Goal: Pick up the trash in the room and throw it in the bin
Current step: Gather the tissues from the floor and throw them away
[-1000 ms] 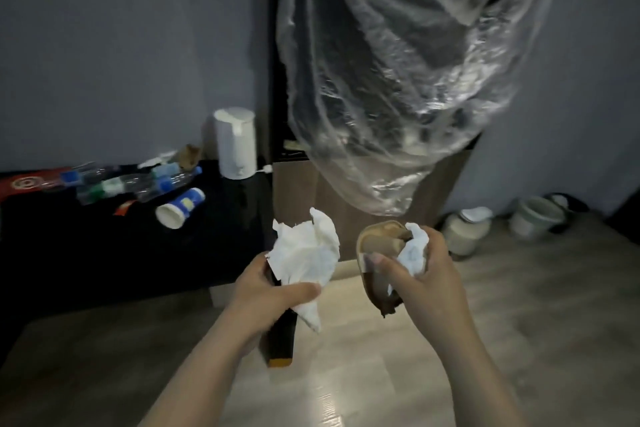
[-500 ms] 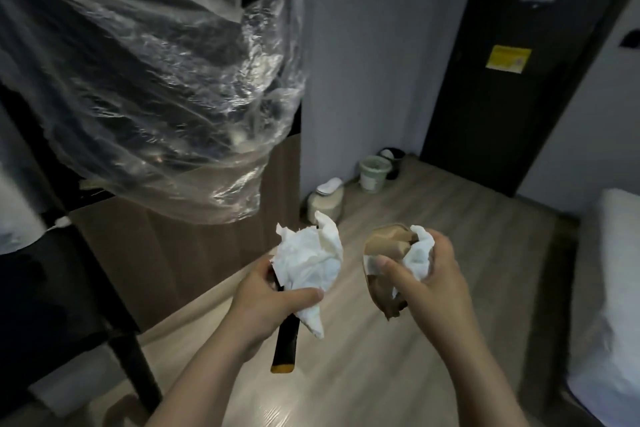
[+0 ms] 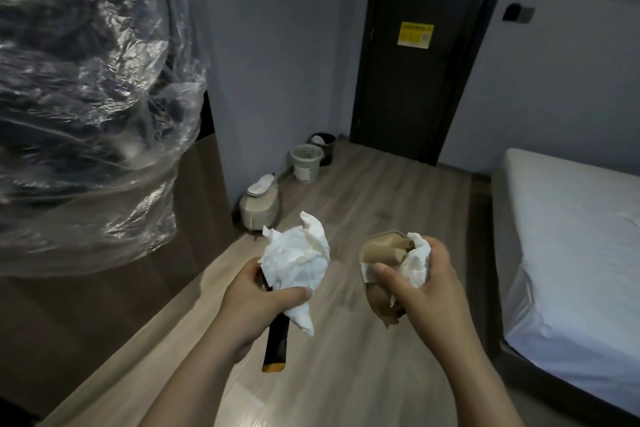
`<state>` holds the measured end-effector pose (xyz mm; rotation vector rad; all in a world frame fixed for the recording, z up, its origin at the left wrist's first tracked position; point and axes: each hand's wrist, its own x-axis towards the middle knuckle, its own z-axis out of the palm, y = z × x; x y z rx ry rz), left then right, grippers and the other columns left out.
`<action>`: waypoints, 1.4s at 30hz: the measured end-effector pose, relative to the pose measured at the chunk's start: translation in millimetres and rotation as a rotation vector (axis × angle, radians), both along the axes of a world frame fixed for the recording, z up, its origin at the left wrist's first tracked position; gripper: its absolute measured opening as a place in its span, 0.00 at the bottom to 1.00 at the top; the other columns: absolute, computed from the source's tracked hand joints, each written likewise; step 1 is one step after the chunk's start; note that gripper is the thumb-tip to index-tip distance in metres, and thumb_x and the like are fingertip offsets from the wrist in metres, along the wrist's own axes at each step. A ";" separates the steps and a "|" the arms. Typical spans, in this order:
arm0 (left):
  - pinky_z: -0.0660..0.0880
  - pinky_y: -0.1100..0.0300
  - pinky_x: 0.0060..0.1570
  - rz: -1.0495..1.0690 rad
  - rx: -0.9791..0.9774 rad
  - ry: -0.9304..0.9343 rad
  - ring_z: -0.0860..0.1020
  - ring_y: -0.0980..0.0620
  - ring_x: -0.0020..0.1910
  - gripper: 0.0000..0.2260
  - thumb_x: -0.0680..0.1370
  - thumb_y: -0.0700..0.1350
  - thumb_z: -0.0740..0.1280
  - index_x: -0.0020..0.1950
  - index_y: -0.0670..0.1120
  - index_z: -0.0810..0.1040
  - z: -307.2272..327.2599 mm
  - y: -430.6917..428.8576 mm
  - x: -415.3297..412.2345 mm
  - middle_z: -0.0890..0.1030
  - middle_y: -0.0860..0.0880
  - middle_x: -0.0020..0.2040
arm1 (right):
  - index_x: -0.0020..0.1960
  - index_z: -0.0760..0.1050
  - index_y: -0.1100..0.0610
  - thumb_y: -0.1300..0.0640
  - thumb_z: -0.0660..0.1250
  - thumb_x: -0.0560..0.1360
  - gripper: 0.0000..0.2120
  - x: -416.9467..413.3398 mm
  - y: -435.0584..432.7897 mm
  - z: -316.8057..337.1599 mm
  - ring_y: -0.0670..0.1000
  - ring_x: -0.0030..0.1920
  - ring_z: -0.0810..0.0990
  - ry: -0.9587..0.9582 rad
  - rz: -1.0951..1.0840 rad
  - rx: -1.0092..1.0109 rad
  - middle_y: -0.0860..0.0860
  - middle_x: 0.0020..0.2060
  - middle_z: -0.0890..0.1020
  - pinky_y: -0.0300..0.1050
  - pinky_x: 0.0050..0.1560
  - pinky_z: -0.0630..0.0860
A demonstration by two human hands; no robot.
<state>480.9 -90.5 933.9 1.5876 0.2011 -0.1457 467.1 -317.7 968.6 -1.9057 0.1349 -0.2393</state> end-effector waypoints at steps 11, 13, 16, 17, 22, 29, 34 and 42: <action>0.76 0.59 0.38 -0.018 -0.076 -0.006 0.82 0.50 0.45 0.25 0.58 0.43 0.77 0.54 0.49 0.77 6.5 31.5 187.0 0.83 0.47 0.48 | 0.60 0.63 0.37 0.47 0.74 0.68 0.27 177.6 37.3 -12.2 0.43 0.51 0.77 0.035 -0.051 -0.134 0.42 0.55 0.76 0.41 0.41 0.77; 0.76 0.59 0.38 -0.024 -0.069 0.001 0.82 0.49 0.46 0.26 0.59 0.42 0.79 0.55 0.50 0.77 3.8 31.9 216.5 0.82 0.48 0.49 | 0.61 0.62 0.35 0.43 0.74 0.67 0.29 205.4 36.9 -17.2 0.45 0.53 0.77 0.064 -0.059 -0.158 0.42 0.57 0.74 0.47 0.46 0.80; 0.79 0.57 0.40 -0.021 -0.042 0.019 0.81 0.49 0.48 0.27 0.59 0.45 0.77 0.56 0.51 0.75 -0.8 29.7 263.2 0.81 0.49 0.50 | 0.60 0.61 0.33 0.43 0.74 0.67 0.29 251.3 32.0 -20.5 0.43 0.51 0.76 0.067 -0.076 -0.167 0.43 0.56 0.73 0.43 0.43 0.77; 0.79 0.57 0.40 -0.017 -0.030 0.030 0.81 0.49 0.48 0.27 0.59 0.45 0.75 0.57 0.52 0.75 -1.9 27.8 279.9 0.81 0.50 0.50 | 0.60 0.61 0.33 0.44 0.74 0.67 0.28 268.1 29.4 -21.6 0.42 0.51 0.75 0.065 -0.079 -0.169 0.43 0.56 0.73 0.40 0.41 0.75; 0.78 0.57 0.38 -0.014 -0.032 0.062 0.82 0.47 0.45 0.25 0.57 0.43 0.74 0.53 0.49 0.76 -9.3 8.6 371.5 0.82 0.47 0.48 | 0.62 0.63 0.36 0.45 0.74 0.68 0.29 363.2 7.6 -33.0 0.42 0.52 0.75 0.067 -0.063 -0.164 0.44 0.57 0.74 0.36 0.39 0.72; 0.78 0.56 0.40 -0.022 -0.060 0.103 0.83 0.47 0.46 0.27 0.59 0.44 0.78 0.56 0.48 0.76 -9.5 -37.1 510.0 0.83 0.47 0.50 | 0.65 0.64 0.39 0.46 0.74 0.68 0.30 508.6 -42.4 -24.8 0.44 0.50 0.77 0.067 -0.062 -0.109 0.43 0.56 0.74 0.36 0.35 0.74; 0.79 0.53 0.42 0.023 -0.129 0.150 0.83 0.46 0.46 0.28 0.57 0.44 0.78 0.57 0.48 0.77 -15.0 -55.3 592.8 0.84 0.46 0.50 | 0.65 0.63 0.39 0.46 0.73 0.68 0.30 592.2 -65.3 -25.2 0.43 0.46 0.78 0.118 -0.051 -0.100 0.44 0.54 0.75 0.31 0.31 0.70; 0.78 0.51 0.44 -0.019 -0.124 0.192 0.83 0.47 0.43 0.27 0.58 0.43 0.77 0.55 0.45 0.78 -43.8 -65.5 714.6 0.84 0.47 0.48 | 0.62 0.63 0.35 0.43 0.73 0.67 0.28 695.6 -87.8 -50.3 0.47 0.50 0.80 0.142 -0.114 -0.126 0.42 0.56 0.75 0.49 0.46 0.81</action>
